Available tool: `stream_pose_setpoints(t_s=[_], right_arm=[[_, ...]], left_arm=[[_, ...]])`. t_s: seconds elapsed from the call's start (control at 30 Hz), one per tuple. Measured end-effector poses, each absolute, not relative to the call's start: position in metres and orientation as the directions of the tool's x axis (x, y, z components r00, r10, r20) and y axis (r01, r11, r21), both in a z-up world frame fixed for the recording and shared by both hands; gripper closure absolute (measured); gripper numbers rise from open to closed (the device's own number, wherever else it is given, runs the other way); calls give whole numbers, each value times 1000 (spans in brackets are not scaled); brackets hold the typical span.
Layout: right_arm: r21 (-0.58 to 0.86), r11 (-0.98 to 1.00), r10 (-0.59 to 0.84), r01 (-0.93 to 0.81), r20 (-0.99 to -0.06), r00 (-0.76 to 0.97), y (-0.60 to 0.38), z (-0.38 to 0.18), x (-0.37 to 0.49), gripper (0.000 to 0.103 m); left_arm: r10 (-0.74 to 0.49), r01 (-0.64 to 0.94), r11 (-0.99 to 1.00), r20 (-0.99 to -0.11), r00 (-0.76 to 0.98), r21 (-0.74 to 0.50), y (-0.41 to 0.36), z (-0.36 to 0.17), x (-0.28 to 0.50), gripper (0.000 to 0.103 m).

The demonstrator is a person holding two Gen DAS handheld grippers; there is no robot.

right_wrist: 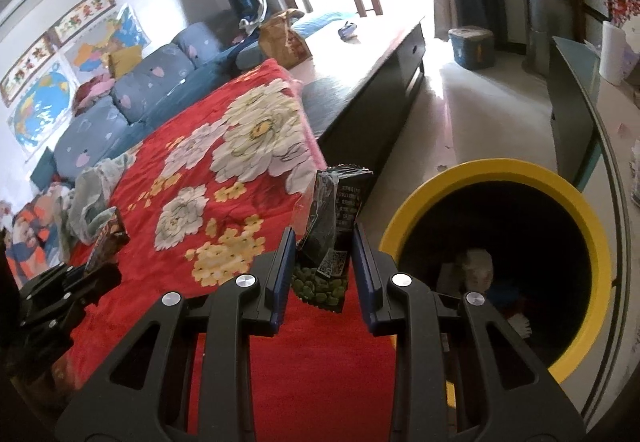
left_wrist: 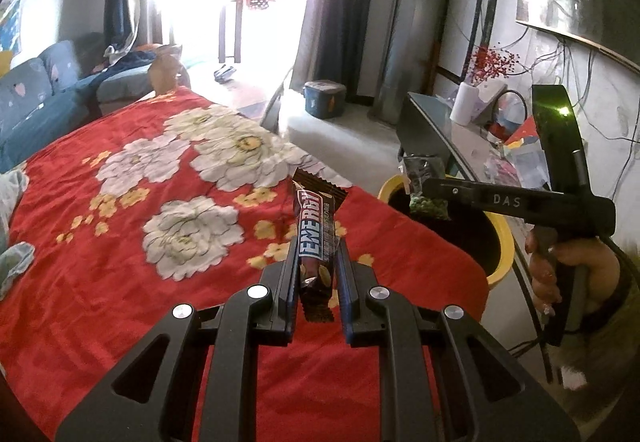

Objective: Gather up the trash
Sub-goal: 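Carry the candy bar and green snack bag in both tools over the yellow bin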

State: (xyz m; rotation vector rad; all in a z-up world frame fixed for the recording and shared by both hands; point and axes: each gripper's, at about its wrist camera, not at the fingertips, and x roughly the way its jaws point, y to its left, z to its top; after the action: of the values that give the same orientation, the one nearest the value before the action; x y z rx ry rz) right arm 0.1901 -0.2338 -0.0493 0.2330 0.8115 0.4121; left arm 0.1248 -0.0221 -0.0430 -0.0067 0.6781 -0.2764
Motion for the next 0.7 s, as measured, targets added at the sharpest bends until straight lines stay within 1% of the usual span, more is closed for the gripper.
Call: stream_pose_setpoints(t_s=[0.7], right_arm=[[392,914,362,-107,-663,655,-304,-66,195,81]], left_arm=[[-325,341,935,-619,715,-96,-83,-44,143,87]])
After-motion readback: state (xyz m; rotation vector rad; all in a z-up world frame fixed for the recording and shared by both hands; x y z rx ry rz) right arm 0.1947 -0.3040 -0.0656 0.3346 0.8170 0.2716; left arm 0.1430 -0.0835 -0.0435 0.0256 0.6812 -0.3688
